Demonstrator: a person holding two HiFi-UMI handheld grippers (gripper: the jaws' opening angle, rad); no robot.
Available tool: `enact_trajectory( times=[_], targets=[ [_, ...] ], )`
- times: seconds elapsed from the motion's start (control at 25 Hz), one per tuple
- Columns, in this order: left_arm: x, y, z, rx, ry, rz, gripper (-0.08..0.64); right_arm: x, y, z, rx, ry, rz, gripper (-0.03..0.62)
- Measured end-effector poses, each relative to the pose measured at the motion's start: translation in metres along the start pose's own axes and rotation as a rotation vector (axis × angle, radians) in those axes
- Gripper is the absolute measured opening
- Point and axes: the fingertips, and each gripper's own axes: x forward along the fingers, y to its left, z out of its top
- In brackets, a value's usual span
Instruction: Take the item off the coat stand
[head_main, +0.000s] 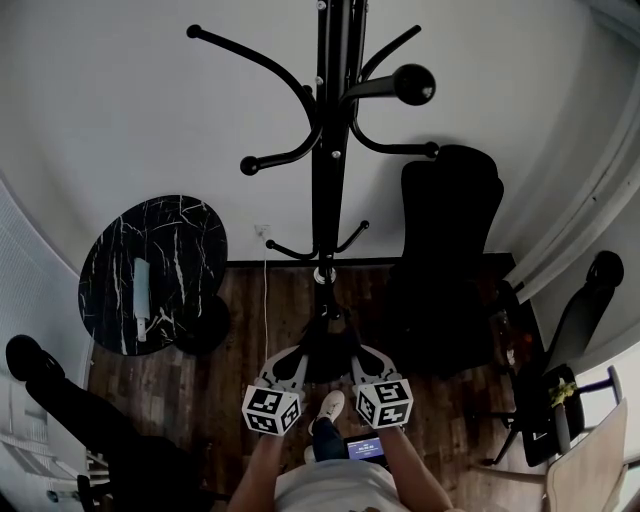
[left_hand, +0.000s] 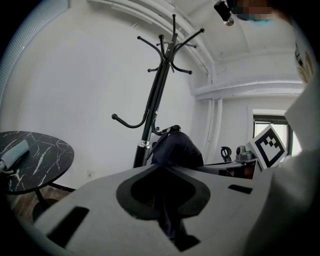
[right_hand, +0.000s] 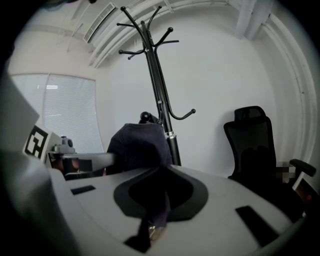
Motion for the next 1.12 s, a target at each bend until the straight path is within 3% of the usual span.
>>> enact_trajectory(
  times=[1.12],
  targets=[
    [0.012, 0.011, -0.009, -0.031, 0.028, 0.01, 0.032, 0.02, -0.008, -0.01, 0.002, 0.027, -0.009, 0.028]
  ],
)
